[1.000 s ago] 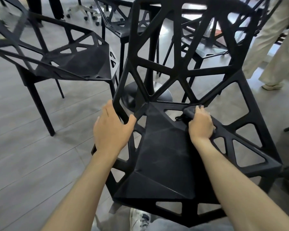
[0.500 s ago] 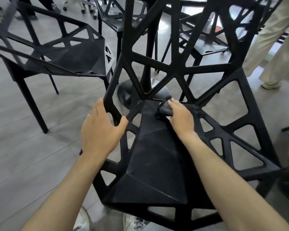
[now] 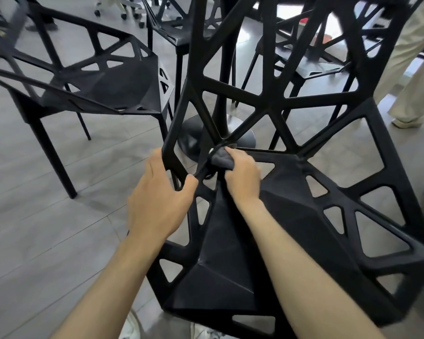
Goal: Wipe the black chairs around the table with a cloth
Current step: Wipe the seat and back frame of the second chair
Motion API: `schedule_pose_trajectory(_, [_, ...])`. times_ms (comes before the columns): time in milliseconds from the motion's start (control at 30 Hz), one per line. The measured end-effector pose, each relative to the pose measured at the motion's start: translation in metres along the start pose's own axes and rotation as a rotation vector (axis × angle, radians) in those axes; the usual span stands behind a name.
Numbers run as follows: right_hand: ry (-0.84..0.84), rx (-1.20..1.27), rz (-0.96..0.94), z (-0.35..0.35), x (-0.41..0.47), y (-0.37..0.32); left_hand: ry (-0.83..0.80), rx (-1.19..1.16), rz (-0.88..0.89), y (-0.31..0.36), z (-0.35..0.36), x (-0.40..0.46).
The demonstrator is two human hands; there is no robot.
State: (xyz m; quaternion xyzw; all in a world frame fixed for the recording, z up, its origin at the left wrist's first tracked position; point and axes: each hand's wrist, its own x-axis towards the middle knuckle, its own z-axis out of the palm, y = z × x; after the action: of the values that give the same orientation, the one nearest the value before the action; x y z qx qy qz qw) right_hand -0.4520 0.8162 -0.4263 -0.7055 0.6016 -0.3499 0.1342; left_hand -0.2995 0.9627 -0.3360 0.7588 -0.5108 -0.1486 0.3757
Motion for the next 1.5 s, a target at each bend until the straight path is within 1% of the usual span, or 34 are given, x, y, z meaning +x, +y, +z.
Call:
schedule_pose_trajectory(100, [0.015,0.050,-0.016,0.009,0.002,-0.009,-0.032,-0.022,-0.012,0.000,-0.002,0.001])
schedule_pose_trajectory(267, [-0.115,0.054,-0.074,-0.017,-0.008,-0.002,-0.107,-0.056,-0.043,0.003,-0.009,0.004])
schedule_pose_trajectory(367, [-0.192,0.066,-0.082,-0.033,-0.045,-0.011,-0.159,-0.082,-0.058,0.005,-0.014,0.004])
schedule_pose_trajectory(467, [-0.266,0.040,-0.111,-0.054,-0.095,-0.018,-0.172,-0.116,-0.072,0.008,-0.017,0.003])
schedule_pose_trajectory(600, [-0.292,0.025,-0.170,-0.067,-0.133,-0.022,-0.166,-0.132,-0.075,0.009,-0.019,0.000])
schedule_pose_trajectory(667, [-0.278,0.011,-0.168,-0.063,-0.129,-0.021,-0.158,-0.144,-0.081,0.009,-0.019,0.000])
schedule_pose_trajectory(733, [-0.214,0.033,-0.106,-0.052,-0.114,-0.017,-0.153,-0.149,-0.075,0.007,-0.016,0.001])
schedule_pose_trajectory(900, [0.018,0.158,0.188,-0.011,-0.045,-0.021,-0.115,-0.169,-0.053,-0.001,-0.010,0.003])
schedule_pose_trajectory(1000, [0.084,0.177,0.248,0.011,-0.007,-0.025,-0.117,-0.176,-0.052,-0.002,-0.010,0.003])
schedule_pose_trajectory(1067, [0.090,0.176,0.251,0.017,0.004,-0.025,-0.118,-0.193,-0.043,-0.002,-0.012,0.003])
schedule_pose_trajectory(1133, [0.061,0.144,0.223,0.015,0.001,-0.024,-0.132,-0.216,-0.044,-0.001,-0.014,0.003])
schedule_pose_trajectory(1200, [-0.003,0.134,0.173,0.006,-0.018,-0.030,-0.154,-0.229,-0.074,0.001,-0.017,0.002])
schedule_pose_trajectory(1400, [-0.194,0.192,0.057,-0.033,-0.105,-0.066,-0.203,-0.277,-0.158,0.009,-0.024,-0.002])
schedule_pose_trajectory(1500, [-0.239,0.275,-0.006,-0.044,-0.131,-0.069,-0.209,-0.294,-0.179,0.013,-0.026,-0.004])
